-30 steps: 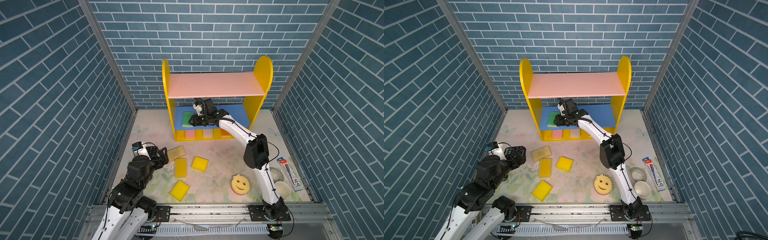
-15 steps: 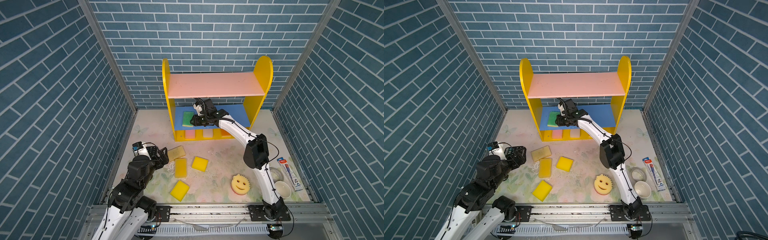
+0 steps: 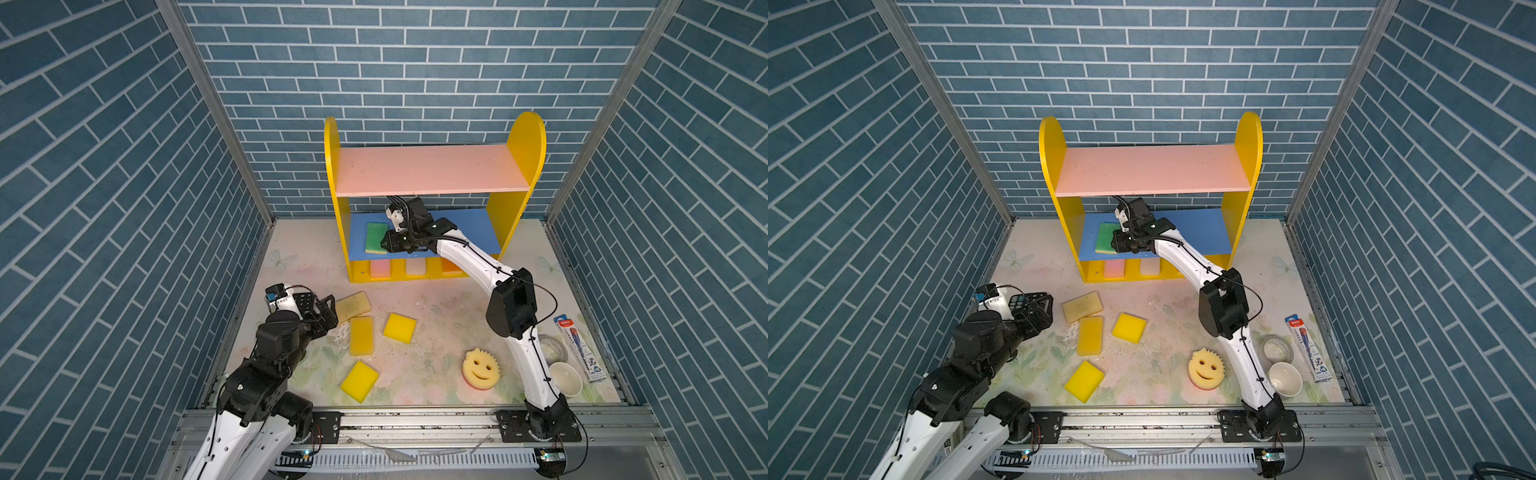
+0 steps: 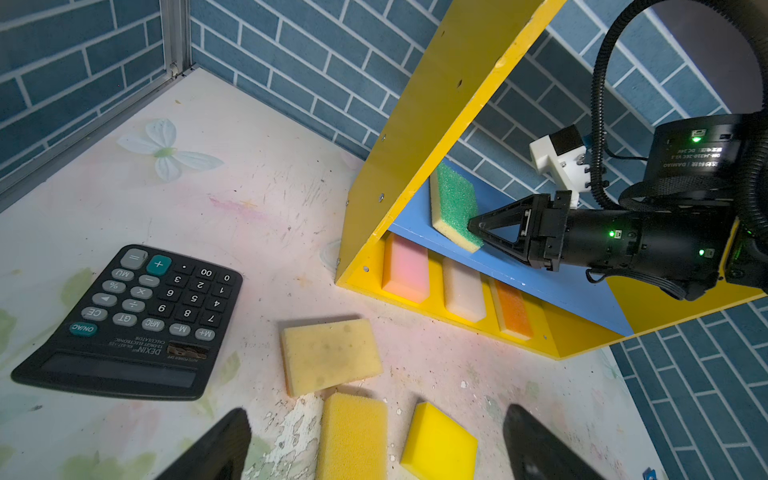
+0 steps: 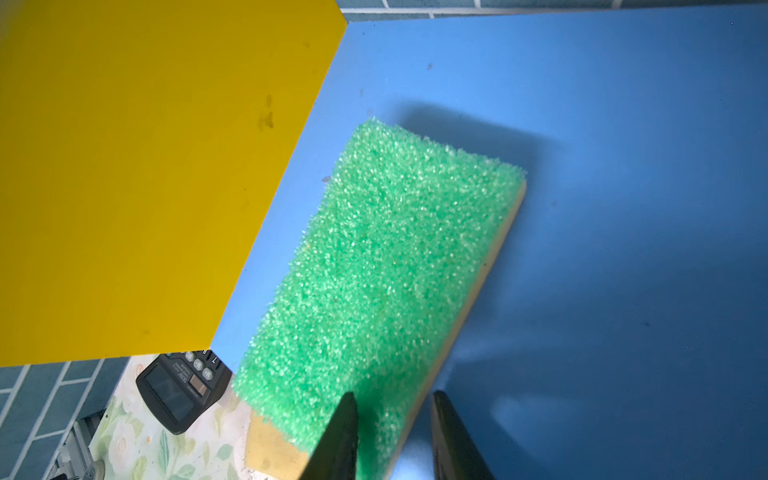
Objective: Place and organize the cleaning sponges onto the shelf
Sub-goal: 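Lower the green sponge flat onto the blue shelf with the right gripper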
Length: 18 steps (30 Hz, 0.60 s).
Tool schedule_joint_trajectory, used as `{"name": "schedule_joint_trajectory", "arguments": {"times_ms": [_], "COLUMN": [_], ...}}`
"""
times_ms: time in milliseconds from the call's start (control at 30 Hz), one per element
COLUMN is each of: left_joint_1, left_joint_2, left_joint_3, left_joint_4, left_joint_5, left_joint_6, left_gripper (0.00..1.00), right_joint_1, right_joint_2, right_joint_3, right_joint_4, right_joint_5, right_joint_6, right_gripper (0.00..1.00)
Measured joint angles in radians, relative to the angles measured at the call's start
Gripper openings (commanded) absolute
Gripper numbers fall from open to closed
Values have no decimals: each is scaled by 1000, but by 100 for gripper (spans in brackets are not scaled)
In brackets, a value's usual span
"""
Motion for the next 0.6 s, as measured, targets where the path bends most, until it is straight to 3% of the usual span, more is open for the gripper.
{"name": "schedule_joint_trajectory", "arguments": {"times_ms": [600], "left_joint_1": [0], "left_joint_2": [29], "left_joint_3": [-1], "left_joint_4": [13], "left_joint_5": [16], "left_joint_6": [-2], "left_gripper": [96], "right_joint_1": [-1], "right_joint_2": [3], "right_joint_3": [21], "right_joint_4": [-26], "right_joint_5": [-13], "right_joint_6": [-51], "right_gripper": [34]}}
